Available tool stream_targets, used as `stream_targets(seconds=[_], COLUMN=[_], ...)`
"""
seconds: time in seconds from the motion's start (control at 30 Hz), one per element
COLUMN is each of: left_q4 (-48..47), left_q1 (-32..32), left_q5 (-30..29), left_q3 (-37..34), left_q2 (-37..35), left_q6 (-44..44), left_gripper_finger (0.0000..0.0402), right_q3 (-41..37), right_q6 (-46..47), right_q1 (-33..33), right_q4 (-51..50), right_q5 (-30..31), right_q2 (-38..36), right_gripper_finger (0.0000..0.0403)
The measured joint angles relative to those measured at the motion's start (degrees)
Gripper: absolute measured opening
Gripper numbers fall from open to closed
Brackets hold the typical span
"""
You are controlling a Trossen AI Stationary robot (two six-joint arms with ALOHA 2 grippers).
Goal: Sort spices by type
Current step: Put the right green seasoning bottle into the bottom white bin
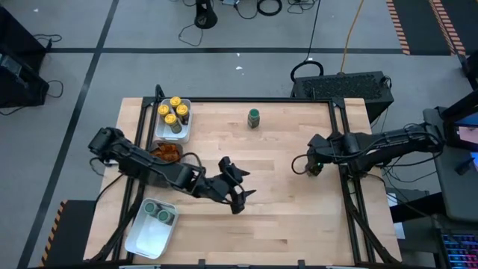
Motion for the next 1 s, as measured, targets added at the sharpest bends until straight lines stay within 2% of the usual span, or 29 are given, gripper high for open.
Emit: stream_targets(seconds=[0.2,0.57,1.0], left_q4=[0.14,0.23,-0.43], left_q1=[0.88,0.87,0.87], left_q5=[4.2,4.44,4.64], left_q3=[-0.01,-0.04,-0.04], left_q2=[2.16,2.05,2.05], left_q6=[-0.58,-1.56,-1.21], left_gripper_finger=[0.0306,0.0306,0.0306], right_q3=[0.0,-0.02,-0.04], right_q6=[1.25,2.67,12.92], right_q1=[0.0,0.75,10.34], right_q4=[-1.47,-1.34,-1.71], right_q5=[-1.16,-5.84,-7.69], right_q2=[-0.02,0.02,0.43], right_gripper_finger=[0.029,0.029,0.029])
